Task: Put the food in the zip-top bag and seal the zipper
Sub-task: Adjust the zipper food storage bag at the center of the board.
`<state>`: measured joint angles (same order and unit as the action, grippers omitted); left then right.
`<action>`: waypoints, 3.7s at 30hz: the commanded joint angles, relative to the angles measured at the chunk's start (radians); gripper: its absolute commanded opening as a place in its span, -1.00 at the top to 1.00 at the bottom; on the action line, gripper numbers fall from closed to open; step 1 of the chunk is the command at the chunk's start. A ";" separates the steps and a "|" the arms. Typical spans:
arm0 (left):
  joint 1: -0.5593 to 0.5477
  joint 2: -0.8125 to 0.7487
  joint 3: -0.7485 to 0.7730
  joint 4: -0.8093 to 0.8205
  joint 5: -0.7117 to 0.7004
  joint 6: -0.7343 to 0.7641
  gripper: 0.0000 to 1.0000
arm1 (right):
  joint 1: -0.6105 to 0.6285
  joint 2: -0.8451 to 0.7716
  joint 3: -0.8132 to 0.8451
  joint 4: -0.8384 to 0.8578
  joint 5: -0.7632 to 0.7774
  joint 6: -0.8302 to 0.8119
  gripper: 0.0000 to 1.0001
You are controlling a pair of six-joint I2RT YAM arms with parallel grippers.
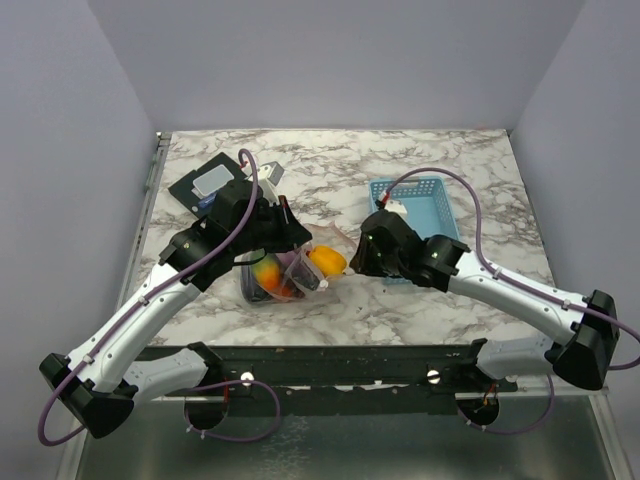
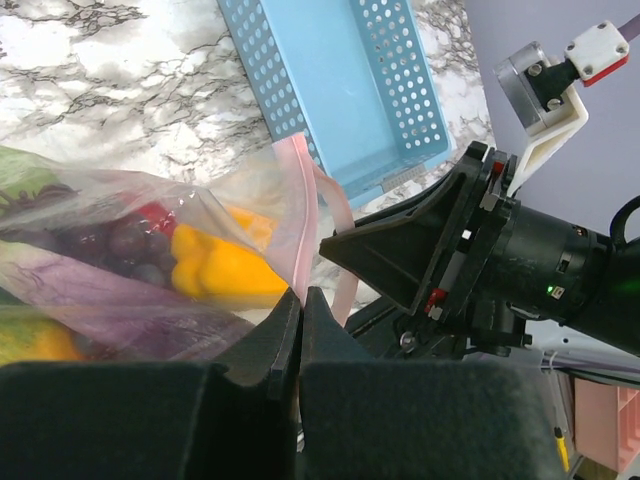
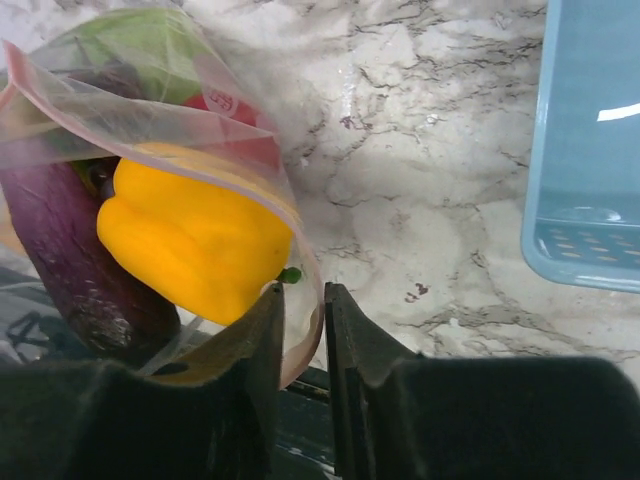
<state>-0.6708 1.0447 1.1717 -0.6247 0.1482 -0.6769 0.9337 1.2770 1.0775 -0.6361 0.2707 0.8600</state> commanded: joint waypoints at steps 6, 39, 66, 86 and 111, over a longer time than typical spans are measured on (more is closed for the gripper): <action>-0.002 -0.022 0.063 0.026 0.033 -0.015 1.00 | -0.009 -0.013 0.115 0.056 -0.023 -0.059 0.99; -0.003 -0.048 -0.014 -0.013 -0.045 -0.016 1.00 | -0.010 0.014 0.345 -0.089 0.038 -0.373 0.99; -0.002 -0.062 0.049 0.018 0.043 -0.051 1.00 | -0.010 0.139 0.591 -0.123 -0.099 -0.641 0.99; -0.003 -0.152 -0.099 0.098 -0.038 -0.257 1.00 | -0.039 0.347 0.754 -0.157 -0.263 -0.966 0.99; -0.002 -0.138 -0.136 0.143 -0.094 -0.300 1.00 | -0.039 -0.001 0.449 -0.022 -0.342 -0.733 -0.32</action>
<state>-0.6697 0.9020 1.0317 -0.5091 0.0738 -0.9649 0.8951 1.3544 1.6077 -0.7097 -0.0364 0.0574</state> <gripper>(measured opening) 0.005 0.652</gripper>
